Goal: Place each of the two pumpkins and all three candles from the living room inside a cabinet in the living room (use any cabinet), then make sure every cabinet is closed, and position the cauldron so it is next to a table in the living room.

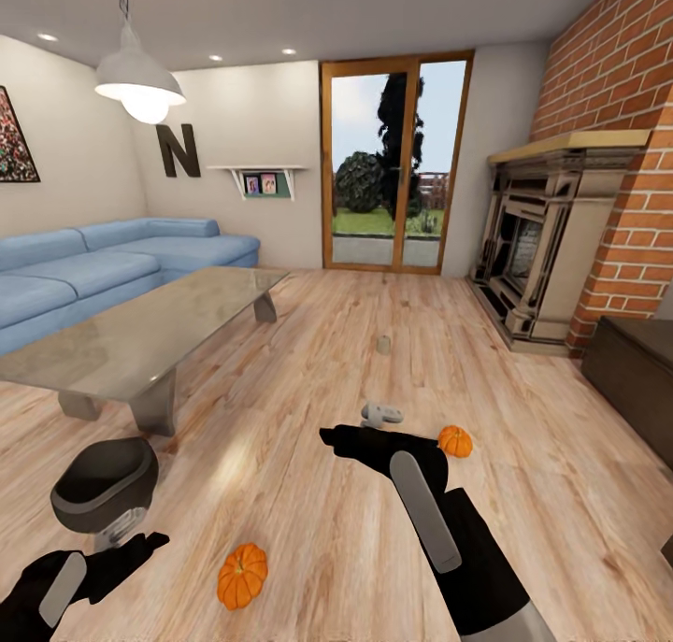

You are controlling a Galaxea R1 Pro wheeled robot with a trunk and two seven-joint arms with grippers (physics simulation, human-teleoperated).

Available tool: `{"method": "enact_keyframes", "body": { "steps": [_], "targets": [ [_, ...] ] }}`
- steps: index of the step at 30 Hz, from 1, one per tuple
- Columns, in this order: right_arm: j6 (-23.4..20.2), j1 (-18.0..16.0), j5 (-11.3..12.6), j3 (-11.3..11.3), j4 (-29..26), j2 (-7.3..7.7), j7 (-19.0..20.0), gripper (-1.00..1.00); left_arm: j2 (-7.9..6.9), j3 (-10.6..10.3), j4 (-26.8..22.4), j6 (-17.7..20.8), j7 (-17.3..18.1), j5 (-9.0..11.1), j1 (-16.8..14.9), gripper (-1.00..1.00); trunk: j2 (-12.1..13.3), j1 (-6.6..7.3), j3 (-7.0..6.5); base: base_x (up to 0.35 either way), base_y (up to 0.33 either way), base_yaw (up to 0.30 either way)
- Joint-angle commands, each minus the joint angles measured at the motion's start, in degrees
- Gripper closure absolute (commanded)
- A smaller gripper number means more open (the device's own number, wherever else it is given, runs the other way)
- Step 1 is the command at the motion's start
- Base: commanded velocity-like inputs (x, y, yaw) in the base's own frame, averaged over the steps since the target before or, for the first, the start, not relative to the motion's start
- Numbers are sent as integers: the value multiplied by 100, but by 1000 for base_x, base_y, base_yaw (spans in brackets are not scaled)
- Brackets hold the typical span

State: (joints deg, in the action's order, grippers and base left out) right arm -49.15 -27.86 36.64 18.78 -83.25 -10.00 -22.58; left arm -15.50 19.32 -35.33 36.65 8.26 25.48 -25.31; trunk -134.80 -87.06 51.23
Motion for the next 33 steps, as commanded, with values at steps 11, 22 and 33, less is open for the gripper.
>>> {"method": "enact_keyframes", "body": {
  "steps": [11,22,33],
  "targets": [
    [36,0,1,18,-7,0,-1,-100,3,1,0,-6,0,1,0,-100,-443,-242,189,0,0,-23],
    [80,11,-2,14,27,0,16,-100,9,1,0,-9,0,1,0,-100,-845,-464,349,0,0,-115],
    [184,44,-3,-1,65,0,11,-100,12,1,0,-9,0,1,0,-100,-860,-493,591,0,0,-4]
  ]
}}
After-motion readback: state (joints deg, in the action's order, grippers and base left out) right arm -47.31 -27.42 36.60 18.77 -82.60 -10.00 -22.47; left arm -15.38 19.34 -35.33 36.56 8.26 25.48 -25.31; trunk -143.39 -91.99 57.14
